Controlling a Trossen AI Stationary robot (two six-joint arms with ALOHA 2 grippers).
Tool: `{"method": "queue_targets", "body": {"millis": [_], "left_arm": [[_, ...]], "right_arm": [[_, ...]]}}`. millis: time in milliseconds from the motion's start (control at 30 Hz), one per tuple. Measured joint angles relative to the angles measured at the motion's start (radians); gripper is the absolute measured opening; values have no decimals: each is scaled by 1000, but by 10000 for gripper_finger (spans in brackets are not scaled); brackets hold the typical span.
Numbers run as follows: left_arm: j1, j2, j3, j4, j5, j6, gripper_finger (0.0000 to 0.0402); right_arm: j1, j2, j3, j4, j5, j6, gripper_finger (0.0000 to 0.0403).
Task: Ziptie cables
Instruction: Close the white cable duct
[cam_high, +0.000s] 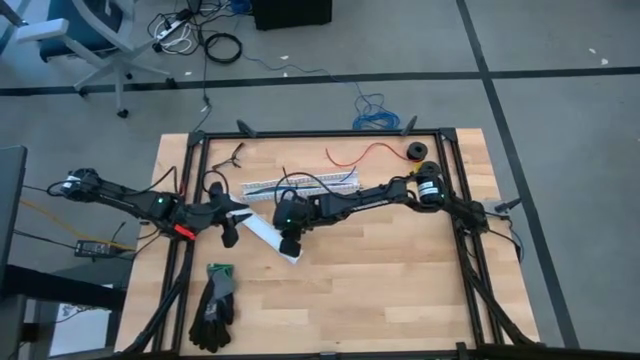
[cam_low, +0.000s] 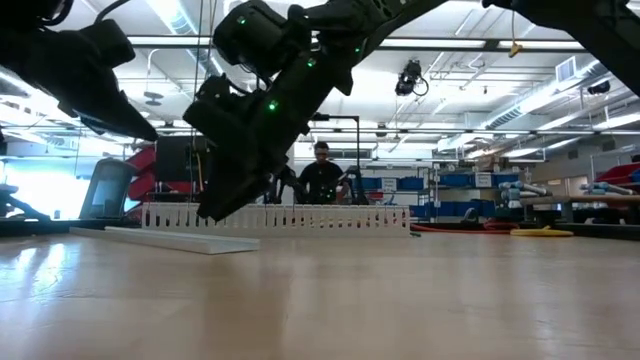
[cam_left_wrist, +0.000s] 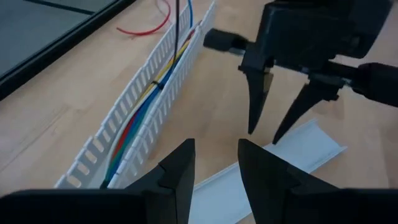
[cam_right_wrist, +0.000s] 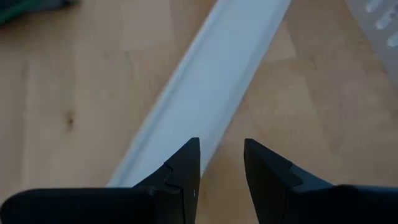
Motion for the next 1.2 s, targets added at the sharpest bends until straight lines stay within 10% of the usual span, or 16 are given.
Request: {"method": "queue_targets", "body": {"millis": [300, 500, 1000, 1200], "left_arm": [[-6, 0, 0, 25, -1, 1, 131], [-6, 0, 0, 25, -1, 2, 131], [-6, 1, 0, 50, -1, -4, 131], [-6, 18, 0, 74, -1, -10, 131]], "right_arm": [[13, 40, 0, -55, 3, 6, 107], [15, 32, 2, -145, 38, -53, 13], [89, -82, -9, -849, 275, -27, 1], [135, -236, -215, -800, 320, 56, 0]]}}
